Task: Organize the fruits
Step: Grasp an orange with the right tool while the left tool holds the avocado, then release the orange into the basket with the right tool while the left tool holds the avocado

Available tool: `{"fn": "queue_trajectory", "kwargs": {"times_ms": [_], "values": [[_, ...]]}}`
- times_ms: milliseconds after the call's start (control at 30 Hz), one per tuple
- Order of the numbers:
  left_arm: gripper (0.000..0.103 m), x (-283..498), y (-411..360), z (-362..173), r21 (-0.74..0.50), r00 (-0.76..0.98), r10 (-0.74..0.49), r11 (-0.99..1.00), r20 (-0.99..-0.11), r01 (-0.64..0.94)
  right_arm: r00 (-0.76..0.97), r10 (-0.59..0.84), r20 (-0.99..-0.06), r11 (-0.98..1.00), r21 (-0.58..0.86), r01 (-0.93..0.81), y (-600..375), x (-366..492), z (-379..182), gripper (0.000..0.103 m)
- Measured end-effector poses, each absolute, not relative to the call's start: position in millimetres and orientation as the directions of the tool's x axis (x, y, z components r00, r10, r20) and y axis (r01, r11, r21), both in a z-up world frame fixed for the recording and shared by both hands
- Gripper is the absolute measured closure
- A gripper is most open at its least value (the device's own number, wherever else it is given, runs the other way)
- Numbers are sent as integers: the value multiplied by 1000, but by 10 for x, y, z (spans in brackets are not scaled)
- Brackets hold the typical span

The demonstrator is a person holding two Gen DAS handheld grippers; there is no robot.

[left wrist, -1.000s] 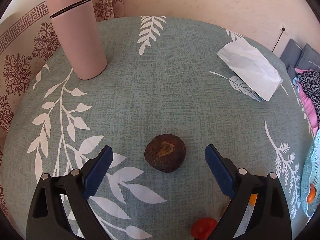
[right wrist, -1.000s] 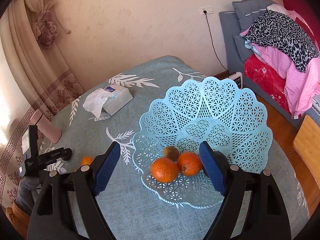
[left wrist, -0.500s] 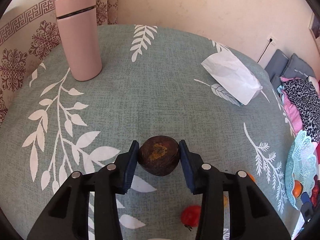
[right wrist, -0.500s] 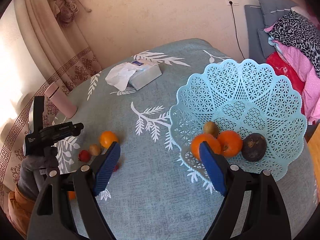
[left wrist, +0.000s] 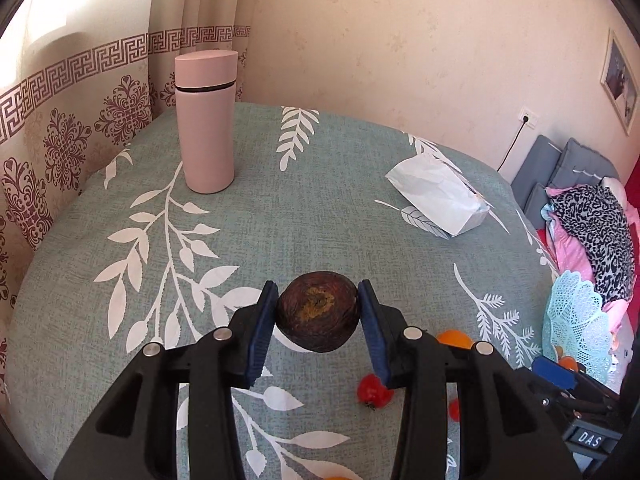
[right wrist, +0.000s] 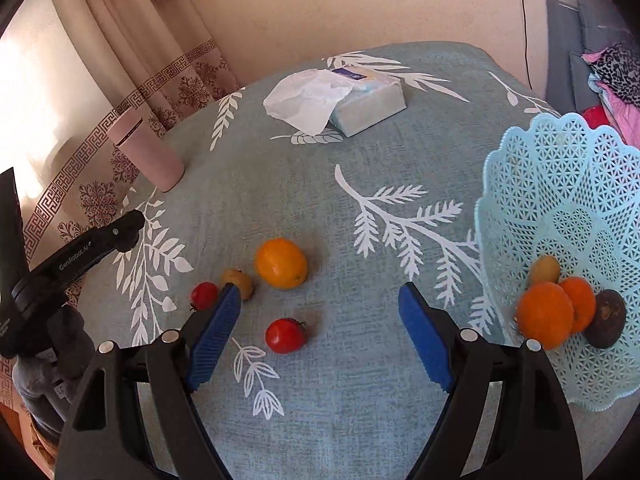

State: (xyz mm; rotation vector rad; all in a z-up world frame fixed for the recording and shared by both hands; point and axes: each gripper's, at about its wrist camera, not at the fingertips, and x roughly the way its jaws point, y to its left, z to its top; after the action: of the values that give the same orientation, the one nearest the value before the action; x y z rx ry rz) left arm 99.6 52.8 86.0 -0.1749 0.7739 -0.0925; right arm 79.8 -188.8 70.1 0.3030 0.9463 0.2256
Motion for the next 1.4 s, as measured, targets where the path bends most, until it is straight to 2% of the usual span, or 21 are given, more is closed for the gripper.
{"fn": "queue_trajectory", "kwargs": {"times_ms": [133, 333, 367, 433, 467, 500, 767, 1000, 1400], "values": [[62, 993, 591, 797, -182, 710, -131, 983, -692, 4, 522, 331, -786, 929, 368, -36, -1709, 1089, 605, 21], [61, 990, 667, 789, -191, 713, -125, 981, -690, -13, 470, 277, -838, 949, 315, 1, -1512, 1396, 405, 29], [61, 986, 668, 792, -190, 714, -124, 982, -689, -13, 459, 271, -846, 952, 305, 0, -1476, 1423, 367, 34], [61, 976, 660, 803, -184, 719, -119, 983, -685, -12, 463, 234, -855, 965, 262, -5, -1425, 1425, 344, 37], [61, 969, 653, 807, -179, 721, -115, 984, -683, -12, 467, 216, -857, 971, 240, -8, -1411, 1410, 355, 51], [61, 963, 648, 811, -175, 723, -112, 985, -681, -12, 462, 223, -858, 970, 244, -15, -1406, 1389, 371, 60], [61, 924, 597, 820, -146, 735, -91, 989, -672, -11, 563, 193, -803, 974, 225, -14, -1638, 1172, 793, 60], [61, 839, 422, 829, -98, 749, -83, 995, -657, 24, 650, 85, -755, 983, 171, 70, -2184, 927, 1132, 60], [61, 646, 88, 869, -53, 766, -125, 992, -630, 118, 616, -75, -784, 946, 139, 292, -3190, 630, 940, 60]]}}
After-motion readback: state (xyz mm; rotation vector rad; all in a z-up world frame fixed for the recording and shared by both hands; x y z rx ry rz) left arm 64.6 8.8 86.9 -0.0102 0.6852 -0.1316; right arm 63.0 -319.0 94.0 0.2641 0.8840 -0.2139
